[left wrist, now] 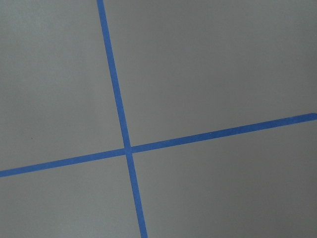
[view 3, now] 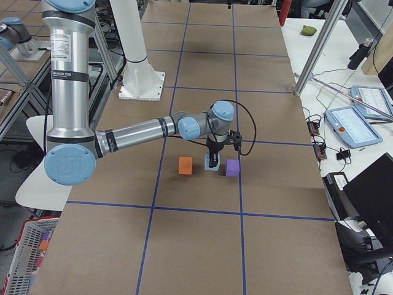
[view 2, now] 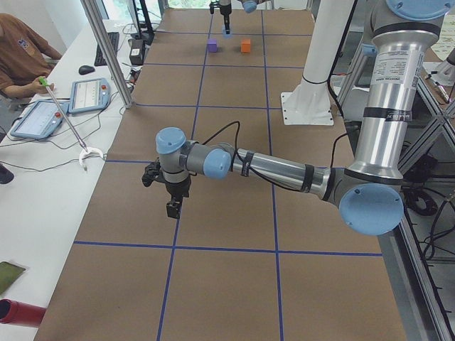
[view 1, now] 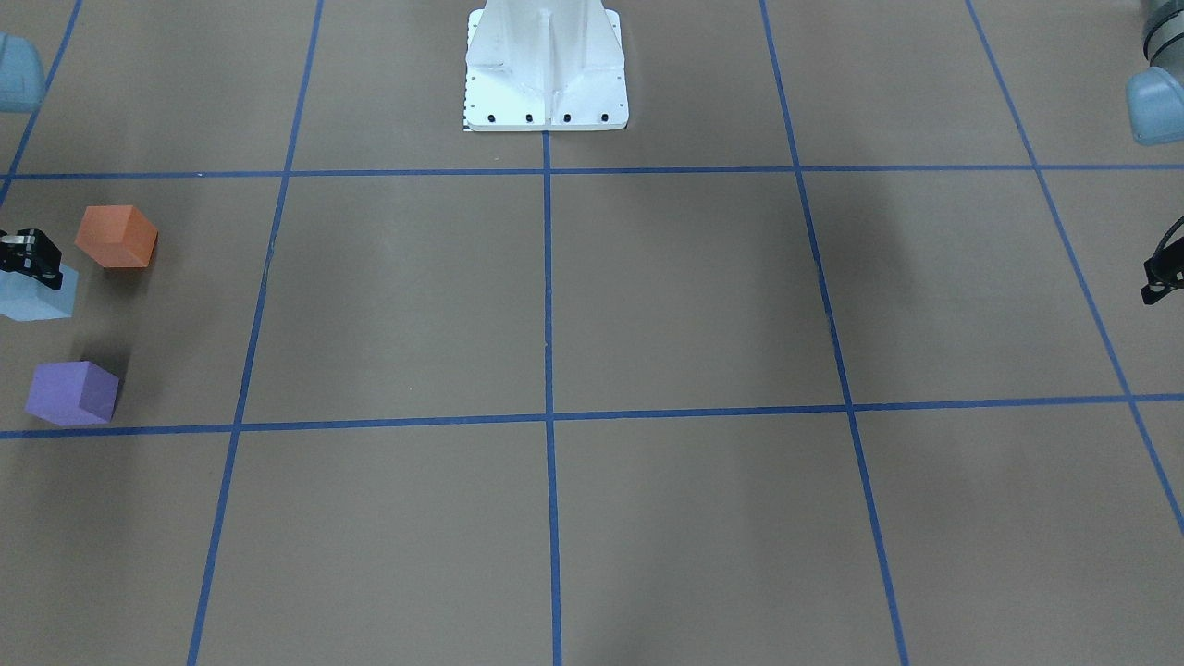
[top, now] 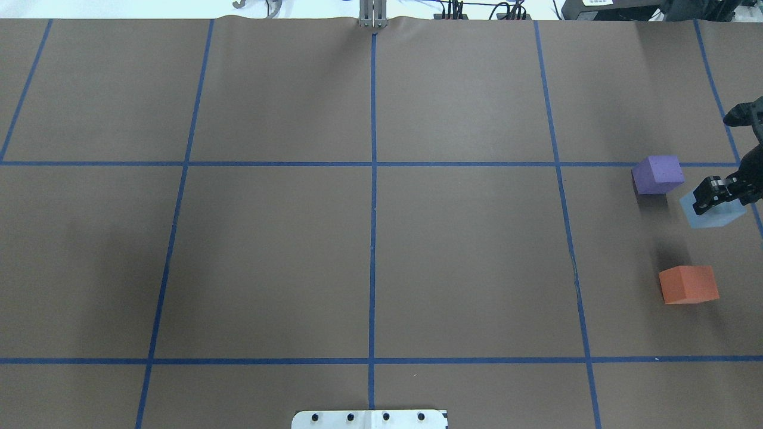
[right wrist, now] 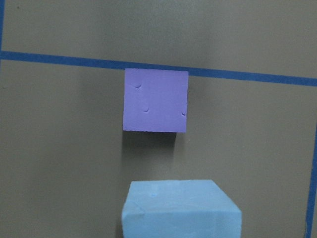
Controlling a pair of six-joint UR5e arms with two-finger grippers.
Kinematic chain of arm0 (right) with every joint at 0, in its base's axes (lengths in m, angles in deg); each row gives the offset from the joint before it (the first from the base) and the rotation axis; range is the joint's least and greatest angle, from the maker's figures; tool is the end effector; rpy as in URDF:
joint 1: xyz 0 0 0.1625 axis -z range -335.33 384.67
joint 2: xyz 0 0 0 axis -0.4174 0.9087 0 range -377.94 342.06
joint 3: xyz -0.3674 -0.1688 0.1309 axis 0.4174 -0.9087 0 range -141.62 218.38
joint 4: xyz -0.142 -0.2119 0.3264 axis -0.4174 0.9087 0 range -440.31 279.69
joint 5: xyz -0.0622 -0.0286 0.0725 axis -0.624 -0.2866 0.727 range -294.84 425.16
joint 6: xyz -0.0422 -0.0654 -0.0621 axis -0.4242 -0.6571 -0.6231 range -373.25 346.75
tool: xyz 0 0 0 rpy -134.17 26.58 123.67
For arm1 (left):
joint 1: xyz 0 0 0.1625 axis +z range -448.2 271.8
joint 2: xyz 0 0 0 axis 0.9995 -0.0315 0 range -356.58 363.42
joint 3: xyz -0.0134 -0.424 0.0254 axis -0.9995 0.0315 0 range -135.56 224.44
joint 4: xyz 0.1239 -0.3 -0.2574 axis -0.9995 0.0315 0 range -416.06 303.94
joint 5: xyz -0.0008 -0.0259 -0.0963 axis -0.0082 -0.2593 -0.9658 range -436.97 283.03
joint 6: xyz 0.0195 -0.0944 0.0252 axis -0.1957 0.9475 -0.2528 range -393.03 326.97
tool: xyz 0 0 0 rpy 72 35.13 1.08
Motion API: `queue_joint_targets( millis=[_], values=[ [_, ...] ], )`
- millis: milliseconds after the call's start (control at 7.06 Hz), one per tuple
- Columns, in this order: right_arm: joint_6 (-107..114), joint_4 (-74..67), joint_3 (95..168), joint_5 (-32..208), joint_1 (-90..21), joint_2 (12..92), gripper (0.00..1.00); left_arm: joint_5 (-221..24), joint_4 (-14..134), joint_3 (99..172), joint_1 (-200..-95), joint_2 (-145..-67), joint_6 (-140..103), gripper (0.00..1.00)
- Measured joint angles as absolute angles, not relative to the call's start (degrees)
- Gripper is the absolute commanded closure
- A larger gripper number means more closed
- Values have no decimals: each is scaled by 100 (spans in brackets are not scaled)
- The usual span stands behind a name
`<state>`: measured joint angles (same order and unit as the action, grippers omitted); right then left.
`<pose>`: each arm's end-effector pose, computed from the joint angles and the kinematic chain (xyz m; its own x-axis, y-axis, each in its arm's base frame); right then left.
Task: Place blue block between orange and purple blocks
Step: 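Carry the light-blue cube with the right gripper toward the purple and orange cubes, then lower the light-blue cube between the purple and orange cubes and release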
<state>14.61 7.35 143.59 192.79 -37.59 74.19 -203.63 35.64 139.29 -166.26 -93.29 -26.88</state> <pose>-0.1607 -0.4615 0.5480 0.7626 -0.0542 0.6446 0.1045 0.9937 -0.0401 0.0414 -0.5527 0.5608 0.7737 0.1962 -0.6024 -0.1192 0.9789 0.1657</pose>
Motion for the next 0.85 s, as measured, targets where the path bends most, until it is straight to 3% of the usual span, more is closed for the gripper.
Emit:
queue_joint_targets(
  millis=[850],
  values=[
    [1716, 706, 13561, 19268, -3379, 6843, 100, -20356, 3623, 13953, -16624, -9287, -2688, 0]
  ],
)
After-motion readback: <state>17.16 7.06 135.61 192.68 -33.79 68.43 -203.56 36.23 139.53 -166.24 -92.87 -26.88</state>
